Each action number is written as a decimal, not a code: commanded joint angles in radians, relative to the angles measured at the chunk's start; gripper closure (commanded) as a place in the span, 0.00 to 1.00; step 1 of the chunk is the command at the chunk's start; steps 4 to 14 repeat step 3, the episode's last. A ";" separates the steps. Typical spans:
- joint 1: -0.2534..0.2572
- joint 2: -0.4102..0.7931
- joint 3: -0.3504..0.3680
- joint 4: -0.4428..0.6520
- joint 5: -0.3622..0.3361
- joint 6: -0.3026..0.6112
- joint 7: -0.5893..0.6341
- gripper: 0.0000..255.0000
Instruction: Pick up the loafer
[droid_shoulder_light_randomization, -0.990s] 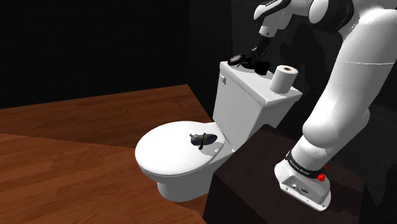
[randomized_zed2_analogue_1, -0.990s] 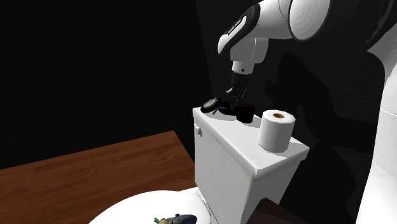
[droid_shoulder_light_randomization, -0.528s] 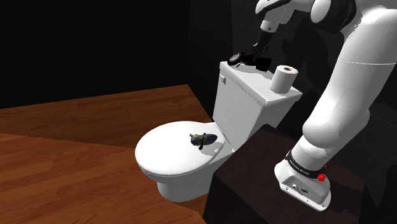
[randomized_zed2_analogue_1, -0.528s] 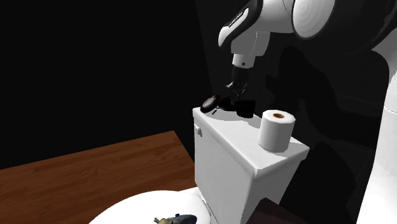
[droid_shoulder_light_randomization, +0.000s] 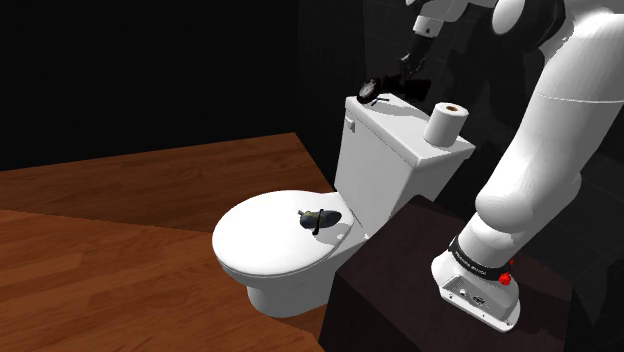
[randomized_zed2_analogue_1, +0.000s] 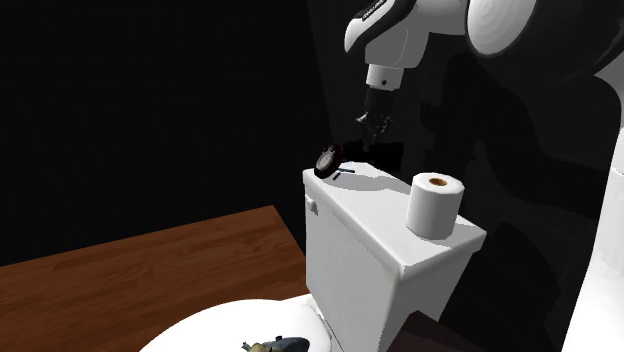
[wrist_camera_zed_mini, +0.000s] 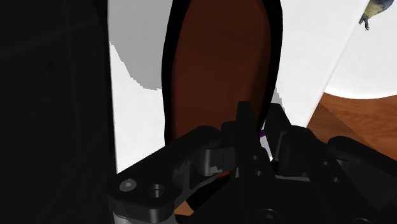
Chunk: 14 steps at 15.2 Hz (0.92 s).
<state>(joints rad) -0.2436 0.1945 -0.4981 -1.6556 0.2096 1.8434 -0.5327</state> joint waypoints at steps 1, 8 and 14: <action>-0.002 -0.003 -0.002 0.024 -0.002 -0.025 0.001 1.00; -0.002 -0.003 -0.002 0.026 -0.002 -0.027 0.002 1.00; -0.002 -0.003 -0.002 0.026 -0.002 -0.027 0.002 1.00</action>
